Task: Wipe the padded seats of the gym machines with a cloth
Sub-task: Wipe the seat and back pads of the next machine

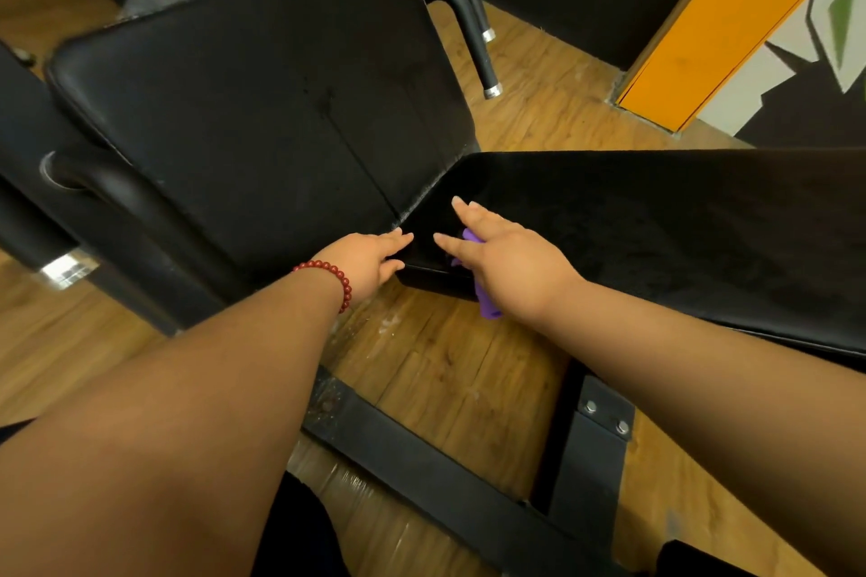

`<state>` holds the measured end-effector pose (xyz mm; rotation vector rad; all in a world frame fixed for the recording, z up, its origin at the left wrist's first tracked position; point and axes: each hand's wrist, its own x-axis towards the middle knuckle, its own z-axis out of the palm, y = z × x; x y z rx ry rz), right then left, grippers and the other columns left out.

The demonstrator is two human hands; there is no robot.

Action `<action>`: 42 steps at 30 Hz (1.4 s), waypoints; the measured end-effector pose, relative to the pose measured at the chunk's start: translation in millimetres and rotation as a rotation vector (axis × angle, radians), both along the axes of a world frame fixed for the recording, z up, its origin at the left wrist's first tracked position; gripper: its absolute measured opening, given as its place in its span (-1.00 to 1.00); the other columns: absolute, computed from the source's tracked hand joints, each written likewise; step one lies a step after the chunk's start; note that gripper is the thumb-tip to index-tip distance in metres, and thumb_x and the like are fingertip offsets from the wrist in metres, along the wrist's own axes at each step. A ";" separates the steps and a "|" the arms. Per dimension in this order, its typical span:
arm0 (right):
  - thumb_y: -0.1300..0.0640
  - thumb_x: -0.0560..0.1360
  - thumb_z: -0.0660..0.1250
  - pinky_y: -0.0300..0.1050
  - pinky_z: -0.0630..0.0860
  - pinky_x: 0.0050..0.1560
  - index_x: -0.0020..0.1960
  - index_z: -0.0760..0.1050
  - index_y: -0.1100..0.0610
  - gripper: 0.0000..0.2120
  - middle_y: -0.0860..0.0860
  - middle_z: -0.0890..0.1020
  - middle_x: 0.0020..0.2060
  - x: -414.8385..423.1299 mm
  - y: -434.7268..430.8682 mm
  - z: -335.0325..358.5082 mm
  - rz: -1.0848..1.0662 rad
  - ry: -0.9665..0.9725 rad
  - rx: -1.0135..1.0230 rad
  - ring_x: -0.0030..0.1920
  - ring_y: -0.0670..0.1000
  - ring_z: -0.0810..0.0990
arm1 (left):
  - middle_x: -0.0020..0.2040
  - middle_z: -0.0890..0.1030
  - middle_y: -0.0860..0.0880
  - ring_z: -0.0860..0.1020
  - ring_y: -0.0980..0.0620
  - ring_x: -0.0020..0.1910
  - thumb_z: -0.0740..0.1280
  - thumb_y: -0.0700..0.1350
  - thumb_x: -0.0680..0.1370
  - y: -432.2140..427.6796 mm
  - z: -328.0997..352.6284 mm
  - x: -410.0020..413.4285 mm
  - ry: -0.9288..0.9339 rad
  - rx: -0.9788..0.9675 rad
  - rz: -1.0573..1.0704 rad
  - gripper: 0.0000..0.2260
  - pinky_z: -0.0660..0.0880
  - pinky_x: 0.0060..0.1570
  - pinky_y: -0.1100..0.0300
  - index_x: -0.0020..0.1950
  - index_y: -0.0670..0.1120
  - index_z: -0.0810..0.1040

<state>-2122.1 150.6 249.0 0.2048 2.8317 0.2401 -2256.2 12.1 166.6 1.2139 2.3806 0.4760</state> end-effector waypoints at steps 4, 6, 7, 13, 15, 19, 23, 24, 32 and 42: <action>-0.05 0.68 0.01 0.02 -0.01 0.51 0.58 -0.09 -0.10 -0.48 0.07 -0.15 0.57 -13.2 -0.3 -1.8 -0.127 -0.068 -0.018 0.57 0.10 -0.10 | 0.54 0.23 0.01 0.22 0.02 0.50 0.13 -0.06 0.67 1.4 8.4 3.1 -0.057 0.054 0.061 -0.58 0.16 0.45 0.13 0.55 0.04 0.21; -0.12 0.67 -0.04 0.03 -0.03 0.52 0.58 -0.15 -0.11 -0.47 0.06 -0.13 0.58 -12.4 1.5 3.4 -0.167 -0.090 -0.053 0.57 0.10 -0.10 | 0.51 0.31 0.01 0.30 0.02 0.46 0.13 -0.05 0.67 2.7 14.1 6.5 -0.121 0.162 0.139 -0.60 0.25 0.39 0.17 0.52 0.06 0.27; -0.14 0.67 -0.06 0.04 -0.05 0.52 0.57 -0.18 -0.12 -0.46 0.05 -0.12 0.58 -11.0 5.5 7.3 -0.189 -0.090 -0.087 0.57 0.09 -0.10 | 0.48 0.35 0.01 0.35 0.03 0.42 0.14 -0.05 0.67 4.6 17.6 9.2 -0.154 0.235 0.191 -0.62 0.29 0.33 0.22 0.51 0.07 0.30; -0.11 0.68 -0.09 -0.01 -0.05 0.52 0.57 -0.19 -0.11 -0.49 0.02 0.03 0.57 11.5 38.7 36.1 -0.285 -0.092 -0.296 0.56 0.02 -0.05 | 0.26 0.57 0.03 0.49 0.11 0.24 0.10 -0.02 0.68 36.4 41.6 57.5 -0.455 0.558 0.230 -0.70 0.33 0.23 0.30 0.30 0.06 0.54; -0.11 0.68 -0.08 -0.02 -0.01 0.53 0.58 -0.17 -0.08 -0.48 0.03 0.09 0.56 16.0 40.3 35.8 -0.294 -0.064 -0.331 0.56 0.00 -0.01 | -0.02 0.63 0.00 0.55 0.06 -0.04 0.04 0.07 0.68 45.0 44.1 76.4 -0.530 0.534 0.249 -0.68 0.43 -0.02 0.19 0.02 0.09 0.58; -0.11 0.67 -0.06 0.01 0.08 0.52 0.58 -0.11 -0.07 -0.48 0.04 0.15 0.55 18.1 41.3 30.7 -0.332 0.027 -0.397 0.55 0.02 0.07 | -0.21 0.58 0.01 0.51 0.10 -0.23 0.17 0.07 0.64 52.9 50.0 85.6 -0.613 0.625 0.325 -0.73 0.46 -0.17 0.14 -0.10 -0.02 0.57; -0.03 0.67 0.06 -0.07 0.24 0.41 0.57 0.04 -0.07 -0.51 -0.01 0.27 0.51 18.5 42.7 35.4 -0.394 0.170 -0.529 0.49 0.02 0.25 | 0.01 0.63 -0.02 0.59 0.05 0.01 0.29 -0.12 0.61 53.2 57.3 71.9 -0.767 0.649 0.435 -0.88 0.56 0.01 0.15 0.10 0.01 0.58; -0.03 0.66 0.10 -0.08 0.27 0.39 0.56 0.09 -0.06 -0.51 -0.02 0.31 0.49 18.8 42.0 36.5 -0.405 0.219 -0.581 0.47 0.02 0.29 | 0.06 0.63 -0.01 0.59 0.02 0.06 0.29 -0.13 0.61 52.8 57.4 68.7 -0.829 0.657 0.460 -0.83 0.57 0.06 0.14 0.17 0.03 0.57; 0.04 0.55 0.34 -0.26 0.44 -0.21 -0.01 0.53 0.11 -0.86 0.00 0.62 -0.19 23.3 48.7 43.7 -0.537 0.508 -0.901 -0.15 -0.06 0.57 | 0.06 0.64 -0.02 0.59 0.02 0.06 0.37 -0.05 0.56 55.4 65.5 56.1 -0.786 0.707 0.514 -0.87 0.58 0.09 0.07 0.08 0.00 0.63; -0.03 0.59 0.26 -0.22 0.46 -0.20 -0.07 0.52 0.03 -0.84 0.01 0.62 -0.17 22.7 46.9 42.7 -0.547 0.573 -0.905 -0.15 -0.03 0.58 | 0.49 0.27 0.12 0.24 0.13 0.45 0.21 0.09 0.62 59.1 72.5 71.9 -0.394 0.714 0.271 -0.55 0.26 0.44 0.09 0.51 0.12 0.26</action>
